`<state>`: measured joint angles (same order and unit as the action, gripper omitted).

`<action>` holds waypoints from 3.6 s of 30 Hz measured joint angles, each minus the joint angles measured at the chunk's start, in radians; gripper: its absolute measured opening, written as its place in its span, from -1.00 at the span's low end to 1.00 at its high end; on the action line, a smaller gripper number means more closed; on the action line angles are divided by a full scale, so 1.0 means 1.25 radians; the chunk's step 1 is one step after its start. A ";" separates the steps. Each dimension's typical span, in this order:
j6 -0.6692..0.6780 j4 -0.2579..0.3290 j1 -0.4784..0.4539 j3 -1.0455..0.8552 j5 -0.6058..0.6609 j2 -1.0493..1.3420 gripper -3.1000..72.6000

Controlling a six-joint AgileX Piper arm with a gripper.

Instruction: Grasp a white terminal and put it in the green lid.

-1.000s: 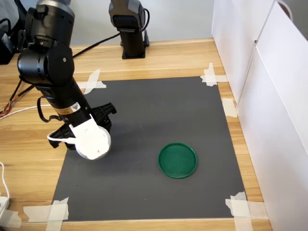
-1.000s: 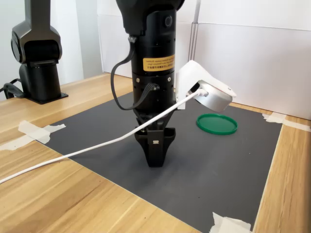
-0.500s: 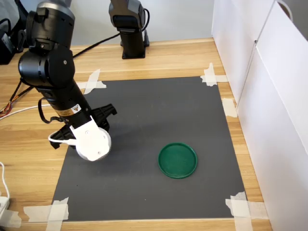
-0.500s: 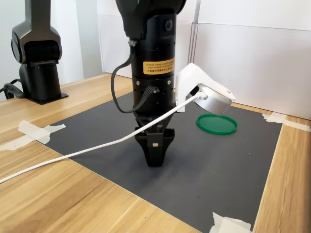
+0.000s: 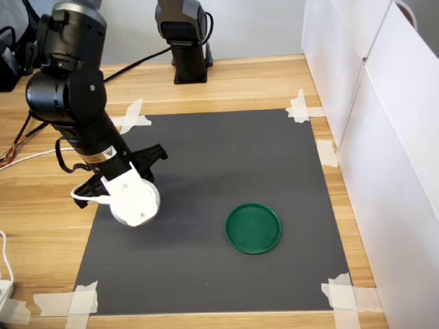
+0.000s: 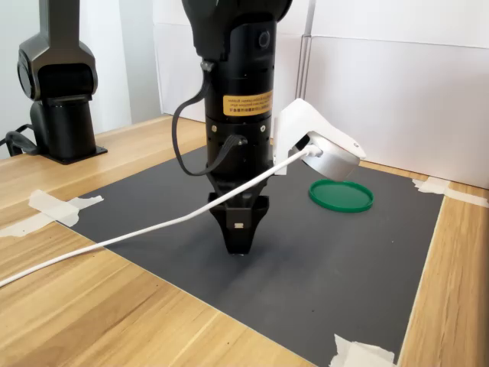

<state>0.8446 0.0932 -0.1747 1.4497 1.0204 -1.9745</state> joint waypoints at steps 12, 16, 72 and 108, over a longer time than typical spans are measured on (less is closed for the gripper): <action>-0.054 -0.010 0.182 0.077 0.057 0.088 -0.08; -0.073 -0.010 0.257 0.111 0.056 0.087 -0.08; -0.126 0.058 0.243 0.015 0.045 0.438 -0.95; -0.313 0.145 0.112 -1.004 -0.447 1.500 -0.98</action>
<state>0.4539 0.2741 -0.0341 0.1945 0.4617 -0.0997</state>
